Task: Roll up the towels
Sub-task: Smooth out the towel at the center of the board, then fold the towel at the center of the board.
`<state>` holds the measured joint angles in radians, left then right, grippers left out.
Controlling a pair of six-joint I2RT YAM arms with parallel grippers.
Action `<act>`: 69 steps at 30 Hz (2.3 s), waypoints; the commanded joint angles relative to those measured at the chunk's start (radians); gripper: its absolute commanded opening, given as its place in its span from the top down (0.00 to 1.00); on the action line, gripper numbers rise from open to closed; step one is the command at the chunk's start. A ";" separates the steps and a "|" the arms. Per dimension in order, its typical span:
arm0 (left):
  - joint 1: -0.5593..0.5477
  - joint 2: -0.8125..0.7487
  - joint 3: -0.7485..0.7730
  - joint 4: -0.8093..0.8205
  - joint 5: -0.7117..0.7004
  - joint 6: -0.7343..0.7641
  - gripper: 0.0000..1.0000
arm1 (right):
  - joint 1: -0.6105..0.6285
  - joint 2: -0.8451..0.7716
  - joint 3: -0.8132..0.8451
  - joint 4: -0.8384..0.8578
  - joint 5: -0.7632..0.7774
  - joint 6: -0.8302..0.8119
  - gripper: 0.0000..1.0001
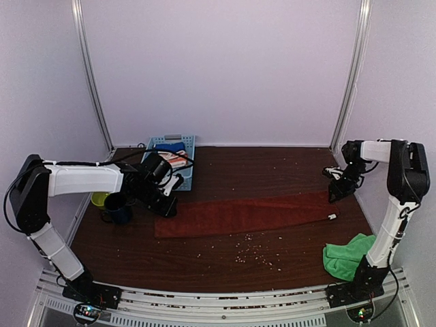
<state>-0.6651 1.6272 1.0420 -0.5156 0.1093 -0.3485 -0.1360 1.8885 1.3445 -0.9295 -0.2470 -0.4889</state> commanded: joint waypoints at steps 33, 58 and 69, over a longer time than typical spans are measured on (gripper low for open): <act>0.044 0.027 -0.086 0.034 -0.122 -0.054 0.92 | -0.044 0.038 0.146 0.035 0.156 0.125 0.98; 0.024 0.134 -0.109 0.108 0.016 -0.051 0.95 | 0.212 -0.117 0.210 -0.162 -0.252 0.112 1.00; 0.021 0.140 -0.114 0.109 -0.001 -0.066 0.95 | 0.389 0.047 0.359 -0.344 -0.393 0.112 1.00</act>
<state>-0.6369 1.7283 0.9390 -0.3927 0.1104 -0.4076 0.2100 1.8759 1.6646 -1.1790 -0.5549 -0.3832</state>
